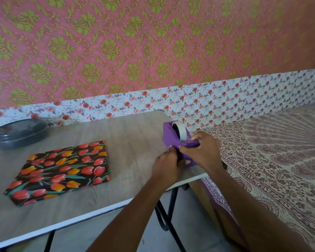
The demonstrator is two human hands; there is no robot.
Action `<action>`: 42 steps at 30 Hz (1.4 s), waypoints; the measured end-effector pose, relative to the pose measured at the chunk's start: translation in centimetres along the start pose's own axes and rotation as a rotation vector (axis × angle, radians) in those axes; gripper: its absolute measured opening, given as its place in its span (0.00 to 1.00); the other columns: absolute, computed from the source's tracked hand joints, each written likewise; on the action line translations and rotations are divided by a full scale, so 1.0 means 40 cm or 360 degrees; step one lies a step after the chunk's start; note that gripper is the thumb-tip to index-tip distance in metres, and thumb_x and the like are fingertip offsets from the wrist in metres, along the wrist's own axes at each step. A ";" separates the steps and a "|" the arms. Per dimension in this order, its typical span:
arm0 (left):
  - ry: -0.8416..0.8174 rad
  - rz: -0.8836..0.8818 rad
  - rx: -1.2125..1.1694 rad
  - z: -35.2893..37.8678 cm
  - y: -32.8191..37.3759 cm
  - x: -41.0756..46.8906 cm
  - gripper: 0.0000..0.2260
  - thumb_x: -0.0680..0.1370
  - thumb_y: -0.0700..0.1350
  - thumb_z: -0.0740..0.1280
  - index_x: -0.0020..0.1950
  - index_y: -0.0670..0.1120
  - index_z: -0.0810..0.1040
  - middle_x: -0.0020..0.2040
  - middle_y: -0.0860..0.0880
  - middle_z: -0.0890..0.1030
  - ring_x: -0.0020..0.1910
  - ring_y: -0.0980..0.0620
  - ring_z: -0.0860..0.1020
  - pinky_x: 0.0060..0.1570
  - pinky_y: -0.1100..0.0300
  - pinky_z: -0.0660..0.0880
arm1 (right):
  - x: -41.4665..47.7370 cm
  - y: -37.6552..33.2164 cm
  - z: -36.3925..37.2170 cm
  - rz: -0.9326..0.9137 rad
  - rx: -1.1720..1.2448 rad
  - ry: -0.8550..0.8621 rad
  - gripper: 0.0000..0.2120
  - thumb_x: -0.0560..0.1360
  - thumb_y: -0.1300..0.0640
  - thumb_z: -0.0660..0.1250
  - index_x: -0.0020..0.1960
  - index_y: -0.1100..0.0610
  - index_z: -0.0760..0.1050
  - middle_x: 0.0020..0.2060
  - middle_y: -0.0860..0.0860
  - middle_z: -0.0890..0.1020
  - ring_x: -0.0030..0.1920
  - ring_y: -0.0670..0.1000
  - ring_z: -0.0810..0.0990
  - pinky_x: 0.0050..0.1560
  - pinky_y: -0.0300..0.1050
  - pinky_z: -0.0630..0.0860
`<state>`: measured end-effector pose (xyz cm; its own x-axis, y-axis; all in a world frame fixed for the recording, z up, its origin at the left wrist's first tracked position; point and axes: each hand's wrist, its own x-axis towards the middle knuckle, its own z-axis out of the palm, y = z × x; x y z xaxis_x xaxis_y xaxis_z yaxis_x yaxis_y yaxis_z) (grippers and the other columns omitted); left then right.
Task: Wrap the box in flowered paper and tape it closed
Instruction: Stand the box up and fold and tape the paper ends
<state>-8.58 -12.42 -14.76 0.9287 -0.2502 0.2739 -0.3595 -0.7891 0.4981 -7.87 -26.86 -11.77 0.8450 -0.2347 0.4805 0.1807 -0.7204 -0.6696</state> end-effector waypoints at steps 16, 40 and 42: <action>0.0329 0.0065 -0.0221 -0.093 -0.074 -0.067 0.16 0.79 0.43 0.69 0.67 0.44 0.77 0.65 0.46 0.79 0.62 0.48 0.77 0.64 0.55 0.74 | -0.072 -0.048 0.001 -0.0285 0.0109 0.0263 0.26 0.67 0.50 0.82 0.59 0.62 0.81 0.49 0.55 0.85 0.48 0.55 0.82 0.51 0.42 0.75; 0.0886 -0.0998 -0.0480 -0.517 -0.495 -0.456 0.21 0.82 0.53 0.64 0.72 0.46 0.67 0.59 0.48 0.80 0.33 0.68 0.76 0.35 0.74 0.68 | -0.296 -0.456 0.386 -0.0106 0.0688 -0.0384 0.18 0.79 0.51 0.71 0.66 0.58 0.80 0.46 0.43 0.83 0.46 0.38 0.80 0.54 0.36 0.80; 0.0857 -0.0919 -0.0517 -0.515 -0.492 -0.437 0.22 0.82 0.52 0.65 0.74 0.47 0.66 0.59 0.49 0.80 0.41 0.64 0.79 0.44 0.70 0.71 | -0.276 -0.444 0.385 -0.0069 0.0681 -0.0285 0.17 0.79 0.54 0.70 0.66 0.57 0.80 0.48 0.45 0.84 0.48 0.42 0.82 0.55 0.38 0.81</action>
<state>-19.61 19.02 -12.42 0.8337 0.5078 0.2172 0.0723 -0.4903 0.8686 -12.67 -1.40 -13.89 0.8989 -0.0665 0.4332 0.3776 -0.3841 -0.8425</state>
